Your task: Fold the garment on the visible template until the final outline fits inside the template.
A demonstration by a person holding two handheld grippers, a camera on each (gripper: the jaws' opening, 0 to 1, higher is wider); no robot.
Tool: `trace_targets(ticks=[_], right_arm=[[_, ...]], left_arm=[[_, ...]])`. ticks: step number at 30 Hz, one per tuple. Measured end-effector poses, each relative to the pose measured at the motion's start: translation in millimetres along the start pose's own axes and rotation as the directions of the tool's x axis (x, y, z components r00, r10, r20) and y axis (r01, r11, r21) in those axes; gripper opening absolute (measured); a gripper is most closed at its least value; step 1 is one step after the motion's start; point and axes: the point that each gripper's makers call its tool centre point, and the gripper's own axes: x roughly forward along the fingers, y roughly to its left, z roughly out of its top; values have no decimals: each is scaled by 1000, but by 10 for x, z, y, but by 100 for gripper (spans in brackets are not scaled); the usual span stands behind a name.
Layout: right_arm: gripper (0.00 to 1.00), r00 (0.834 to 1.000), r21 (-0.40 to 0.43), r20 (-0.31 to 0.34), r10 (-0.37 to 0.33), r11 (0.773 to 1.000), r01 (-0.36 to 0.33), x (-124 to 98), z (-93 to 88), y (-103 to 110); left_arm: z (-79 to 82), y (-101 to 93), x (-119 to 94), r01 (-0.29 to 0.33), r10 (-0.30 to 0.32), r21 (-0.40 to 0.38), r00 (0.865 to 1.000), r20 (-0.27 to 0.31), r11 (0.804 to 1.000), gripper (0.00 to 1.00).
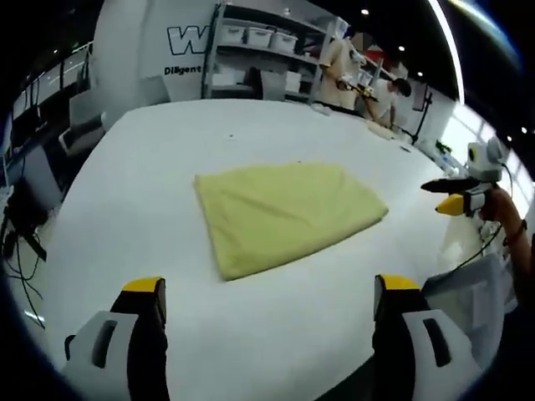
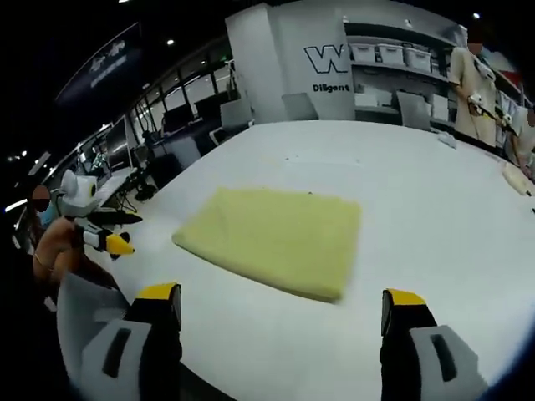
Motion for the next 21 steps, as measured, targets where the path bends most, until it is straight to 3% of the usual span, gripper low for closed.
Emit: trace_targets(ticks=[21], right_arm=[[99,1000,8,0,-3,1000,3,-14,-49,-23]], left_arm=[[-34,27,-24,-20,20,8,1000,-12,1000,99]])
